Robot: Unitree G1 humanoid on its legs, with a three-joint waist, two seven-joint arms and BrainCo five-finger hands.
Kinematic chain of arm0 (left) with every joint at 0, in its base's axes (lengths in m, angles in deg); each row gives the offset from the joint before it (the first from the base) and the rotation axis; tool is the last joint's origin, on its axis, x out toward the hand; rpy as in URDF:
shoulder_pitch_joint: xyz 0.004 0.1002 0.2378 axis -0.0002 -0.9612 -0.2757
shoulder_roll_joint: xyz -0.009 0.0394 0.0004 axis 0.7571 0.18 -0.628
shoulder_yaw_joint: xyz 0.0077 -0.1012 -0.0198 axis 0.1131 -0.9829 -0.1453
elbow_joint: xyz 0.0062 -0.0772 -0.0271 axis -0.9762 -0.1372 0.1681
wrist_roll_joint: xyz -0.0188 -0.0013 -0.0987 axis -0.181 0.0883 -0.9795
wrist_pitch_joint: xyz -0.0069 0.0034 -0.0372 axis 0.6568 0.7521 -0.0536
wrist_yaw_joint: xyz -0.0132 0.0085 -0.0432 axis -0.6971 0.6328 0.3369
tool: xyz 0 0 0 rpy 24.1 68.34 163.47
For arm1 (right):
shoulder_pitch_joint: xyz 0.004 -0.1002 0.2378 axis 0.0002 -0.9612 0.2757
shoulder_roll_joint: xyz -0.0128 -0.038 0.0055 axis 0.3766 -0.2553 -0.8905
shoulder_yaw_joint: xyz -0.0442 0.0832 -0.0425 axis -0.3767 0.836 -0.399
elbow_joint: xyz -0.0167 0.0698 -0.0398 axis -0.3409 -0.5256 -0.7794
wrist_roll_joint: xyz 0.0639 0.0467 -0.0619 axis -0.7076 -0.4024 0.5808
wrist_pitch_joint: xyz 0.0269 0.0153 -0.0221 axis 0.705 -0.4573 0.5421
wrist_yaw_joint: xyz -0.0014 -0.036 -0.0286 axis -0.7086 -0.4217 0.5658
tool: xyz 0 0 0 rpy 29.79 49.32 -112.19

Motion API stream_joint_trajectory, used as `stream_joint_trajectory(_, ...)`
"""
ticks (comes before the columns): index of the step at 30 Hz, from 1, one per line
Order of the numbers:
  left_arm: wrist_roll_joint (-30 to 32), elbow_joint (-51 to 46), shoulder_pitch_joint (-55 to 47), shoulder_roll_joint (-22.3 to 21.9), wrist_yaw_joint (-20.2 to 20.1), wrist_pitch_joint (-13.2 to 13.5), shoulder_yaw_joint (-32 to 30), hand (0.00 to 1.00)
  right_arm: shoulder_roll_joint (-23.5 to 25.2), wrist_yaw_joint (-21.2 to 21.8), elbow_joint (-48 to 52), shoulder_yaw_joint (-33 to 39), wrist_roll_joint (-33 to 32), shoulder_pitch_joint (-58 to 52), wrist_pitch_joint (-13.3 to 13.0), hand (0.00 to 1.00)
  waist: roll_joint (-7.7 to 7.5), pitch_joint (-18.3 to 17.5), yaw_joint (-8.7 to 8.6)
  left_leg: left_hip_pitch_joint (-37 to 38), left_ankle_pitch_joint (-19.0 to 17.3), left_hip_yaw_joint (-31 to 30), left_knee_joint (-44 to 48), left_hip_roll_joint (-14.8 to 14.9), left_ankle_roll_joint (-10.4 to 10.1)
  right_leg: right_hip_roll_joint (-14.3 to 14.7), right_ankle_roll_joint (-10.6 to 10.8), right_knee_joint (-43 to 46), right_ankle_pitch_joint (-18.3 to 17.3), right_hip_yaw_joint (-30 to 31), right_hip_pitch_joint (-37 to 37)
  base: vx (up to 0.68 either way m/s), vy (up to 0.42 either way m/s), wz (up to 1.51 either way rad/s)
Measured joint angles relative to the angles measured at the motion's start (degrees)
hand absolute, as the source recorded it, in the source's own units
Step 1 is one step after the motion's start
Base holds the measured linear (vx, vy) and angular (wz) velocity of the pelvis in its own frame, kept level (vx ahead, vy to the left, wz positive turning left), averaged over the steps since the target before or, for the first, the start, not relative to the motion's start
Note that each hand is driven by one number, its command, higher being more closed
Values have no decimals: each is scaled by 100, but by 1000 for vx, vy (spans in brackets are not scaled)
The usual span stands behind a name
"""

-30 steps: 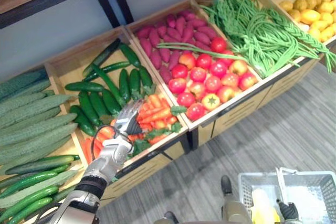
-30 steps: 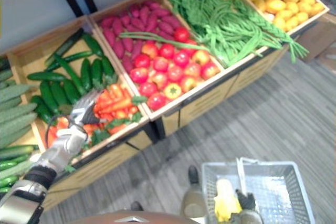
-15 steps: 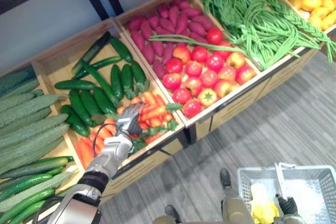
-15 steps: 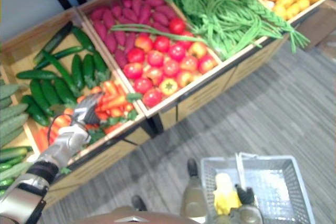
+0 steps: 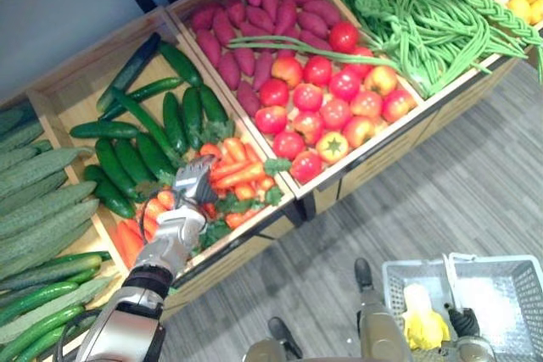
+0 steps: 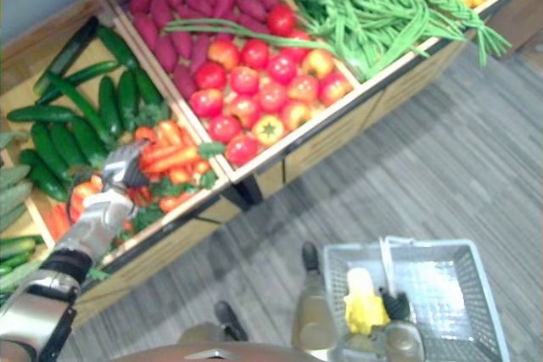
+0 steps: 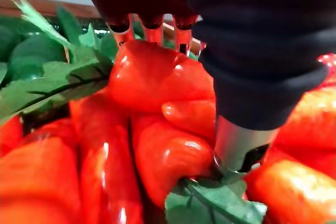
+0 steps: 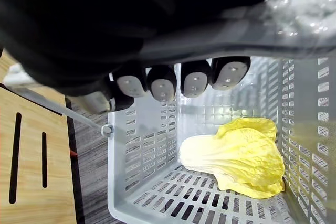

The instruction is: Pick vegetable in the basket

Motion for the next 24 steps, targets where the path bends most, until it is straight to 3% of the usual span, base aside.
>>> stream_joint_trajectory(24, 52, 212, -77, -126, -267, -40, 15, 100, -48, 4, -64, -215, 13, 99, 16, 100, -11, 148, -30, 213, -12, -27, 72, 28, -20, 31, -8, 83, 20, 8, 192, -20, -38, -1)
